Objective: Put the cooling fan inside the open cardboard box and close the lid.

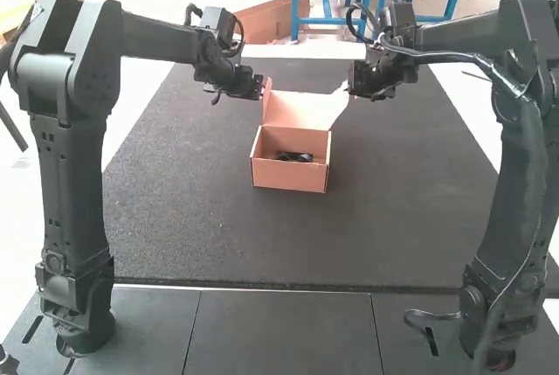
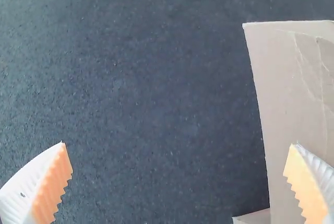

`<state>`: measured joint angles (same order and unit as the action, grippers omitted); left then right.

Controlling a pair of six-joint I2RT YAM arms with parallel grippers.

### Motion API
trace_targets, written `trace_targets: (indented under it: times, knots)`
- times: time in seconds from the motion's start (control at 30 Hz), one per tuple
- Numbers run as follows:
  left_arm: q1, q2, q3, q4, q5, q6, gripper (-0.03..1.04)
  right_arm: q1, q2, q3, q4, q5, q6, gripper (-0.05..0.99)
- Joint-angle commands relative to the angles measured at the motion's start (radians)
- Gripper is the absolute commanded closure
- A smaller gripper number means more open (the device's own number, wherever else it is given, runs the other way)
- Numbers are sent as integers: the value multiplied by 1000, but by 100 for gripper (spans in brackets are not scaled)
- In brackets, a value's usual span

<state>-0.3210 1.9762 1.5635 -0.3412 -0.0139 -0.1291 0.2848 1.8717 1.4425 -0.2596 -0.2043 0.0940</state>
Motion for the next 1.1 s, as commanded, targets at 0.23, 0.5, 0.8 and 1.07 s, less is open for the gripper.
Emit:
trace_targets:
  times: [0.23, 0.5, 0.8, 1.07]
  knots:
    - [-7, -13, 36, -2, 12, -9, 4, -7, 44, 42, 14, -24, 9, 63]
    - [-6, -13, 36, -2, 12, -7, 4, -7, 60, 52, 31, -24, 7, 69]
    - [-6, -13, 36, 2, 12, -3, 4, -7, 60, 62, 42, -24, 16, 72]
    - [-6, -13, 41, 1, 12, -1, 4, -7, 60, 59, 40, -24, 7, 89]
